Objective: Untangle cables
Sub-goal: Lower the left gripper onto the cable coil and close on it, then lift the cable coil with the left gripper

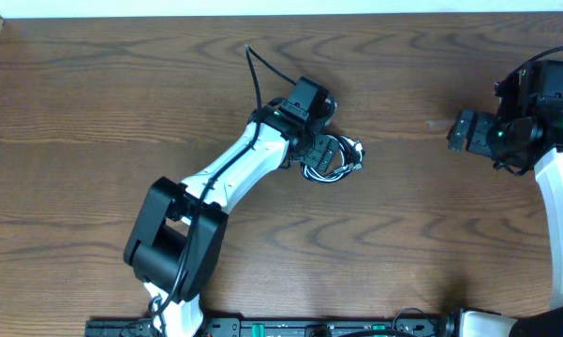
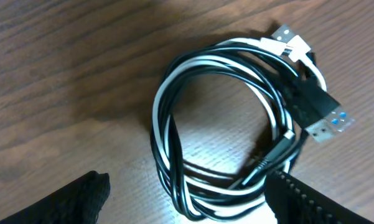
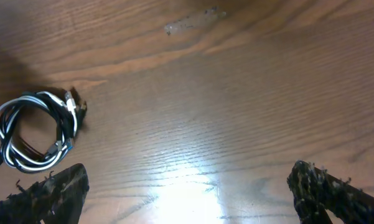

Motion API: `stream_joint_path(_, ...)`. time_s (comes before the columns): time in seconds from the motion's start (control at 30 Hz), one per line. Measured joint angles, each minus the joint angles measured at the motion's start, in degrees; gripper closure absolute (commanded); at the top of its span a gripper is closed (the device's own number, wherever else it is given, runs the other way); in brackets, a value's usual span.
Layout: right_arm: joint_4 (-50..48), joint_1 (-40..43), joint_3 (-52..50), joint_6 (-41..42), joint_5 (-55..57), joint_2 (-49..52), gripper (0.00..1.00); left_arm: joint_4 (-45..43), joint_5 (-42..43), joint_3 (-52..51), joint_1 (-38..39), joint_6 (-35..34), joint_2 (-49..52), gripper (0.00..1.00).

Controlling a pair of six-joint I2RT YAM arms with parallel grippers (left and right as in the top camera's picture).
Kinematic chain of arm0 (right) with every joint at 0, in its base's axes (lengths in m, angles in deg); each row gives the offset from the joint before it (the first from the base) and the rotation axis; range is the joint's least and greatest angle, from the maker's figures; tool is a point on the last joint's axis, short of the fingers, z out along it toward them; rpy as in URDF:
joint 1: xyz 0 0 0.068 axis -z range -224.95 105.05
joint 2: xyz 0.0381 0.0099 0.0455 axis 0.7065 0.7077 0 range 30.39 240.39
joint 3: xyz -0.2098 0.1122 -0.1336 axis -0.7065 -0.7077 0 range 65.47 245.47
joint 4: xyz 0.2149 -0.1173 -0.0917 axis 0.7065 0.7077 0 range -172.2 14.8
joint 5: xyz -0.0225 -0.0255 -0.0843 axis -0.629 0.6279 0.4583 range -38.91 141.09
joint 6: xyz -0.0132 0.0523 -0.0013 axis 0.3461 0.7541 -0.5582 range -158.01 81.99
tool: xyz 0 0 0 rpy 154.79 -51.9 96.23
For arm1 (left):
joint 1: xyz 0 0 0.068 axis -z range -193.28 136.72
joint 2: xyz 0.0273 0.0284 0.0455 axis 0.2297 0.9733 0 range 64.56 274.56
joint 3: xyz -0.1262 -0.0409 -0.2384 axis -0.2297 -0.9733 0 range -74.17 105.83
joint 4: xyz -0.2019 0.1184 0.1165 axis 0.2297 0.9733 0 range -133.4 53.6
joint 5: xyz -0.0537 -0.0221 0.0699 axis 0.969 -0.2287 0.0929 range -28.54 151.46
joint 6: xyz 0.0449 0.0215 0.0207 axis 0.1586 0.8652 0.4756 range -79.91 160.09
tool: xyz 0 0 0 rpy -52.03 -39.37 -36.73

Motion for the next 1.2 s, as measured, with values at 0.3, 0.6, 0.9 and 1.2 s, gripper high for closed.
stream_joint_path(0.3,2.67,0.00,0.00,0.00,0.02,0.00,0.01,-6.36,-0.33,0.00,0.00,1.18,0.94,0.22)
stream_joint_path(0.6,3.91,0.00,-0.02,0.00,0.00,0.00,0.01,-9.16,-0.31,0.00,-0.09,1.68,4.68,0.34)
stream_joint_path(0.9,4.09,0.00,-0.02,0.00,0.00,0.00,0.01,-9.70,-0.33,0.00,-0.11,2.23,6.60,0.35)
stream_joint_path(1.2,4.07,0.00,-0.02,0.00,0.00,0.00,0.01,-9.77,-0.48,0.00,-0.13,3.13,6.60,0.67)
